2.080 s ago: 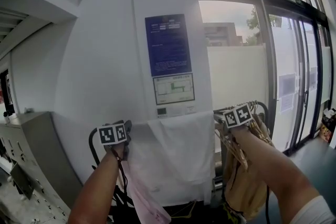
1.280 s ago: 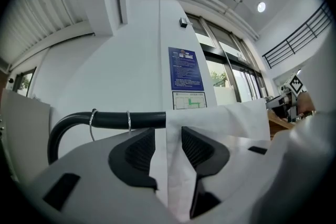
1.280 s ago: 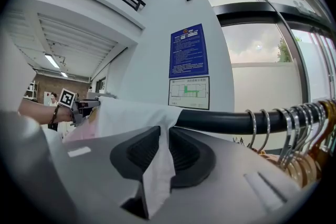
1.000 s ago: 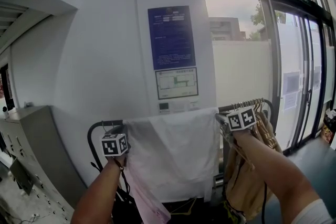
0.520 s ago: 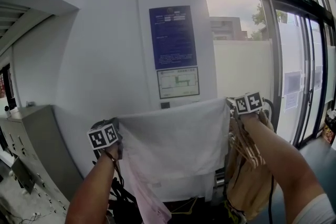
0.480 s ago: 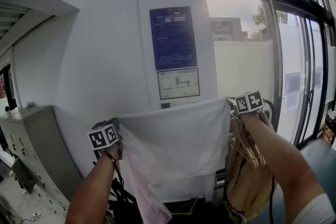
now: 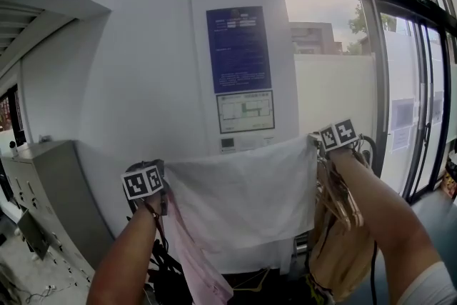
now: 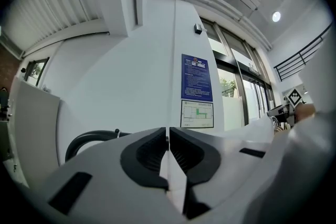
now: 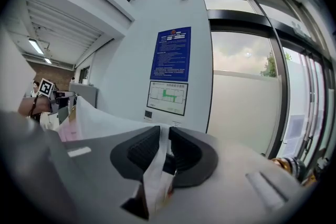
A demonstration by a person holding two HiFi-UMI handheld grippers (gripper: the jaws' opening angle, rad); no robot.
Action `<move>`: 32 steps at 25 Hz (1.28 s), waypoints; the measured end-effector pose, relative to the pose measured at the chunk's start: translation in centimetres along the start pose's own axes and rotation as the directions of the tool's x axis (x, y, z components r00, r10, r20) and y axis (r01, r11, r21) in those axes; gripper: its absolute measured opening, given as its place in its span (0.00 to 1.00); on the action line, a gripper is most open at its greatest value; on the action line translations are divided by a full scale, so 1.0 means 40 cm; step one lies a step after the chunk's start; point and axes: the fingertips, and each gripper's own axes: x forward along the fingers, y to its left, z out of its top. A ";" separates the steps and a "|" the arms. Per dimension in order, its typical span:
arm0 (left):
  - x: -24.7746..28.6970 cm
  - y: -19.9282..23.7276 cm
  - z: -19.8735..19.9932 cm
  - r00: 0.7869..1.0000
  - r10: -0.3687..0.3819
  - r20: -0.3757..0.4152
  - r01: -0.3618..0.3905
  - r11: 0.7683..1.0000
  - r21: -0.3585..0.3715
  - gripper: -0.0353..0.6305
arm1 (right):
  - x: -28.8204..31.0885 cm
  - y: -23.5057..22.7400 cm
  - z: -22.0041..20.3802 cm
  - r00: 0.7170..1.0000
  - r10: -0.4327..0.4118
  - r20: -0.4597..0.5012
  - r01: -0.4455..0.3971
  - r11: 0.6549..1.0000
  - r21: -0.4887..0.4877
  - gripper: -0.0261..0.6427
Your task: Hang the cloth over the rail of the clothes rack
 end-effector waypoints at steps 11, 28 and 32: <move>-0.004 -0.001 0.022 0.999 0.019 0.026 -0.019 1.000 0.001 0.07 | -0.040 -0.035 0.064 0.996 -0.054 0.073 0.053 0.999 0.010 0.18; -0.102 -0.405 -0.160 0.971 -0.235 0.034 0.232 0.969 0.082 0.06 | -0.111 0.449 -0.201 0.946 0.221 0.235 -0.201 0.974 -0.109 0.04; -0.147 -0.540 -0.243 0.948 -0.317 0.000 0.315 0.941 0.123 0.06 | -0.131 0.551 -0.251 0.927 0.262 0.270 -0.256 0.965 -0.056 0.04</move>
